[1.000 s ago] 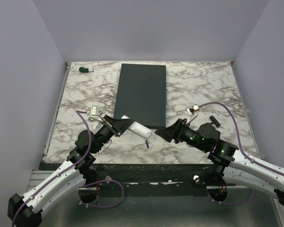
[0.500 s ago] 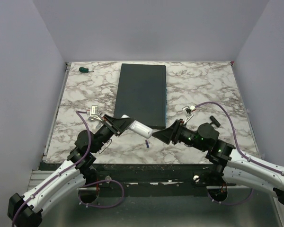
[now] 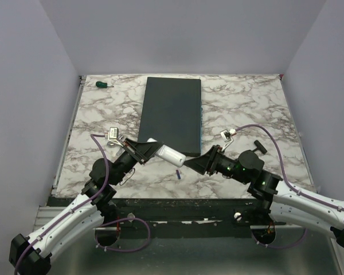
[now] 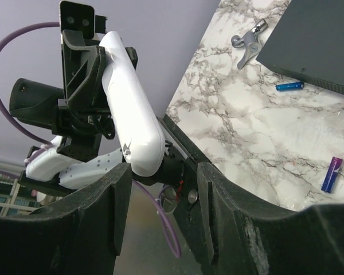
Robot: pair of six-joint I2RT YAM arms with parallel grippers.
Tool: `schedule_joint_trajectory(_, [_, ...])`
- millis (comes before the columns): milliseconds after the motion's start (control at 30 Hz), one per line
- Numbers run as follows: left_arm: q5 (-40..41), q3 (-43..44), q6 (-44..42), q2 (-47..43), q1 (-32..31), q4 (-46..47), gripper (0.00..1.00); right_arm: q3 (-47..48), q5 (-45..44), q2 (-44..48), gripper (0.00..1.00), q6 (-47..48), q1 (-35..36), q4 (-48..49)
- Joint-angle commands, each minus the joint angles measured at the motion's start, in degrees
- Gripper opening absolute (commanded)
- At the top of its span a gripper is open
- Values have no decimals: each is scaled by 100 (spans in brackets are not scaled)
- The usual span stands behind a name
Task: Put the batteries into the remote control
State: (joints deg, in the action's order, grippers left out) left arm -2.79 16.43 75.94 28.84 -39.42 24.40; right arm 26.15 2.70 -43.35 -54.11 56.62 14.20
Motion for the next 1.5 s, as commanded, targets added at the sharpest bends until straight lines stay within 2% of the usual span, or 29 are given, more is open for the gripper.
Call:
schedule_joint_trajectory(0, [-154, -61, 130, 7, 33, 341, 0, -139, 73, -20, 55, -130, 7, 380])
schedule_joint_trajectory(400, [-161, -113, 131, 33, 38, 424, 0, -295, 118, 2, 55, -322, 10, 901])
schedule_joint_trajectory(1467, [-257, -227, 287, 110, 39, 785, 0, -243, -136, -252, 51, -494, 9, 760])
